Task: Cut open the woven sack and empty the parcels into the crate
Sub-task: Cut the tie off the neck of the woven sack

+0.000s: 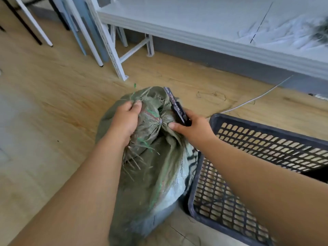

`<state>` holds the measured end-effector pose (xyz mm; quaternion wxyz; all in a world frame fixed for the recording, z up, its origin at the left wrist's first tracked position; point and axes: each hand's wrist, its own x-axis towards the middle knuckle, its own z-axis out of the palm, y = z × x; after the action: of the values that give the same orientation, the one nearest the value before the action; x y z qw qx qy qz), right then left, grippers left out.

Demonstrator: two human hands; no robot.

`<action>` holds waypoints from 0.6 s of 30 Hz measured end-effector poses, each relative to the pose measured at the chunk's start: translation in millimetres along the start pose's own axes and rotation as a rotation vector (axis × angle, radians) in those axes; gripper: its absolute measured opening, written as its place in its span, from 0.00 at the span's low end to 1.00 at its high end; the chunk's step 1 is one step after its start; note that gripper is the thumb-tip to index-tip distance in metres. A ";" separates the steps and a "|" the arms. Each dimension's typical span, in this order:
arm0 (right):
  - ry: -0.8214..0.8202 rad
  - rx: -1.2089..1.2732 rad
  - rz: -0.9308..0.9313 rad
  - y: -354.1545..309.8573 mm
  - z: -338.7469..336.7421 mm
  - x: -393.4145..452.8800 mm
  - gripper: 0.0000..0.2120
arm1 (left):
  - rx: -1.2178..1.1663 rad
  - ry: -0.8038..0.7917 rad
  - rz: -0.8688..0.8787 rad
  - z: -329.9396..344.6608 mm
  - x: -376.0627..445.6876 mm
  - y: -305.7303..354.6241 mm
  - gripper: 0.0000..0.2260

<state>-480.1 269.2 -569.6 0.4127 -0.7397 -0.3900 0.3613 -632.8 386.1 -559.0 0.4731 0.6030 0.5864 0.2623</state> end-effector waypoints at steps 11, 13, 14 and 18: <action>0.127 0.185 0.198 -28.3 56.3 12.6 0.13 | 0.253 0.835 0.355 -96.5 -65.2 -5.7 0.16; 0.136 0.228 0.207 -37.3 64.7 14.1 0.13 | 0.199 0.681 0.737 -82.3 -91.5 5.3 0.14; 0.140 0.255 0.210 -39.9 69.7 13.6 0.12 | 0.214 0.472 0.817 -72.3 -96.0 6.0 0.16; 0.135 0.404 0.220 -41.0 84.5 1.3 0.08 | 0.421 0.086 0.582 -43.7 -69.4 -15.3 0.19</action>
<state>-563.3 312.6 -567.0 0.5353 -0.7027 -0.1984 0.4246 -690.1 329.2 -537.8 0.2189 0.8173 0.4505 0.2847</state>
